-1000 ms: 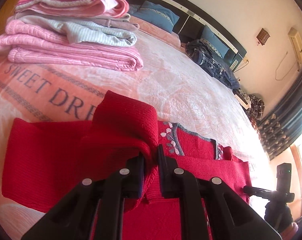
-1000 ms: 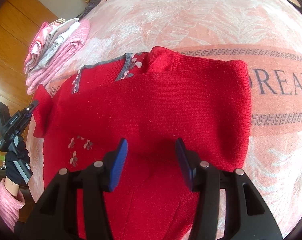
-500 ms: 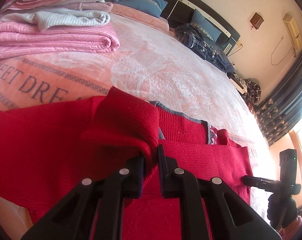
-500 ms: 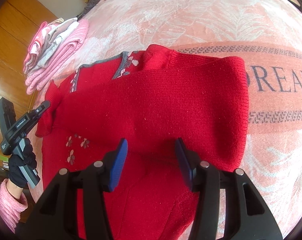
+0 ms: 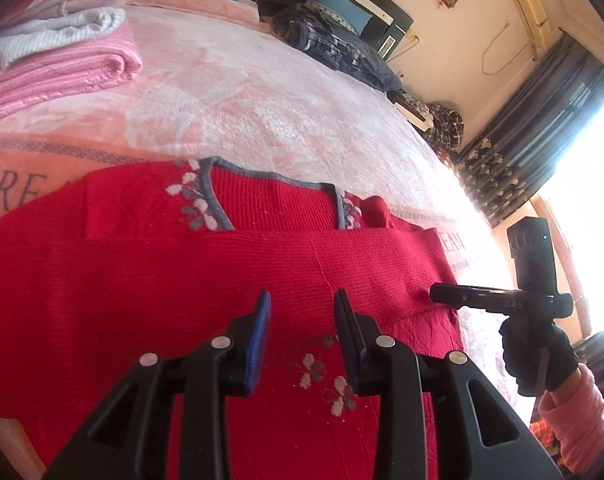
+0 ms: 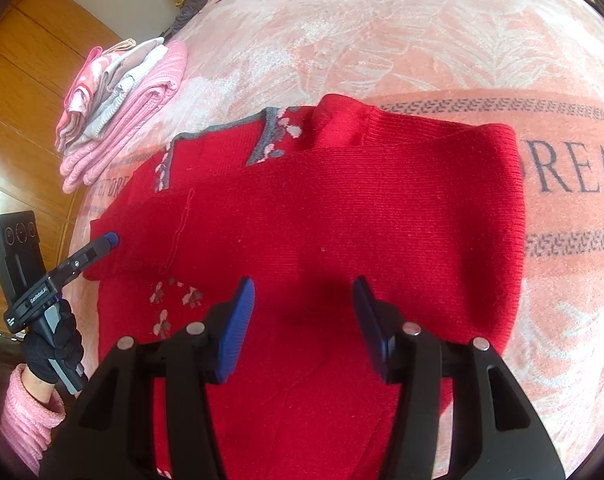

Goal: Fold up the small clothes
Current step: 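Fold the held sleeve across the body and release with the left tool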

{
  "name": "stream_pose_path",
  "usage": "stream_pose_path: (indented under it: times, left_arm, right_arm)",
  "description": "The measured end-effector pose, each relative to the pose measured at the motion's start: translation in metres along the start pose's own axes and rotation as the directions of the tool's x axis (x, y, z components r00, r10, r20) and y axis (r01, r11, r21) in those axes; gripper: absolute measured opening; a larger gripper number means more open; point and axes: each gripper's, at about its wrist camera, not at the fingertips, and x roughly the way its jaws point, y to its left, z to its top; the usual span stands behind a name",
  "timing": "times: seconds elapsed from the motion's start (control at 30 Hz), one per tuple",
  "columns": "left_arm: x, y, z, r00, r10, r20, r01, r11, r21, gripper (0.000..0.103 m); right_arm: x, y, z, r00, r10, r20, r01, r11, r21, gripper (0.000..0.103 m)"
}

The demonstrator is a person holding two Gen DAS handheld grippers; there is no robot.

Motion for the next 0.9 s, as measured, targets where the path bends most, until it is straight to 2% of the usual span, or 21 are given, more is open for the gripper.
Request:
stream_pose_path:
  times: [0.07, 0.13, 0.23, 0.33, 0.37, 0.43, 0.47, 0.57, 0.63, 0.73, 0.8, 0.83, 0.9]
  left_arm:
    - [-0.014, 0.016, 0.006, 0.997, 0.078, 0.024, -0.078, 0.997, -0.019, 0.038]
    - [-0.023, 0.036, 0.009, 0.982, 0.189, 0.002, -0.188, 0.981, -0.036, 0.039]
    - [-0.029, 0.074, 0.005, 0.936, 0.342, -0.081, -0.348, 0.934, -0.077, 0.04]
    - [-0.029, 0.108, -0.008, 0.901, 0.406, -0.154, -0.426, 0.895, -0.13, 0.042]
    - [-0.03, 0.113, -0.012, 0.91, 0.388, -0.145, -0.407, 0.903, -0.137, 0.043]
    - [-0.034, 0.115, -0.015, 0.926, 0.359, -0.118, -0.373, 0.916, -0.144, 0.054]
    - [-0.036, 0.114, -0.014, 0.932, 0.345, -0.111, -0.359, 0.921, -0.154, 0.056]
    - [-0.043, 0.11, -0.01, 0.943, 0.325, -0.069, -0.333, 0.926, -0.179, 0.059]
    - [-0.05, 0.108, -0.008, 0.94, 0.34, -0.036, -0.34, 0.922, -0.187, 0.061]
    - [-0.061, 0.113, -0.007, 0.925, 0.38, 0.006, -0.37, 0.904, -0.213, 0.061]
    - [-0.064, 0.119, -0.003, 0.917, 0.399, 0.018, -0.384, 0.892, -0.24, 0.061]
    - [-0.066, 0.122, -0.003, 0.913, 0.406, 0.021, -0.389, 0.886, -0.252, 0.061]
    - [-0.068, 0.125, -0.002, 0.903, 0.428, 0.026, -0.408, 0.876, -0.259, 0.061]
  right_arm:
    - [0.004, 0.014, 0.001, 1.0, 0.007, -0.014, -0.008, 0.999, -0.032, 0.052]
    - [0.01, 0.03, 0.002, 0.999, 0.022, -0.035, -0.024, 0.998, -0.056, 0.052]
    - [0.022, 0.051, 0.006, 0.996, 0.061, -0.066, -0.066, 0.995, -0.069, 0.052]
    - [0.036, 0.073, 0.011, 0.992, 0.088, -0.096, -0.095, 0.993, -0.076, 0.052]
    - [0.041, 0.079, 0.013, 0.99, 0.099, -0.102, -0.106, 0.992, -0.074, 0.052]
    - [0.05, 0.091, 0.017, 0.986, 0.121, -0.115, -0.13, 0.989, -0.071, 0.052]
    - [0.054, 0.097, 0.019, 0.984, 0.126, -0.125, -0.136, 0.988, -0.072, 0.052]
    - [0.068, 0.105, 0.024, 0.981, 0.13, -0.145, -0.138, 0.989, -0.049, 0.052]
    - [0.077, 0.107, 0.028, 0.979, 0.133, -0.156, -0.138, 0.99, -0.026, 0.051]
    - [0.086, 0.11, 0.033, 0.977, 0.153, -0.147, -0.155, 0.988, -0.002, 0.039]
    - [0.087, 0.115, 0.034, 0.983, 0.131, -0.128, -0.137, 0.99, -0.038, 0.02]
    - [0.087, 0.116, 0.034, 0.98, 0.153, -0.129, -0.16, 0.986, -0.048, 0.004]
    - [0.081, 0.116, 0.033, 0.979, 0.171, -0.11, -0.178, 0.982, -0.055, 0.004]
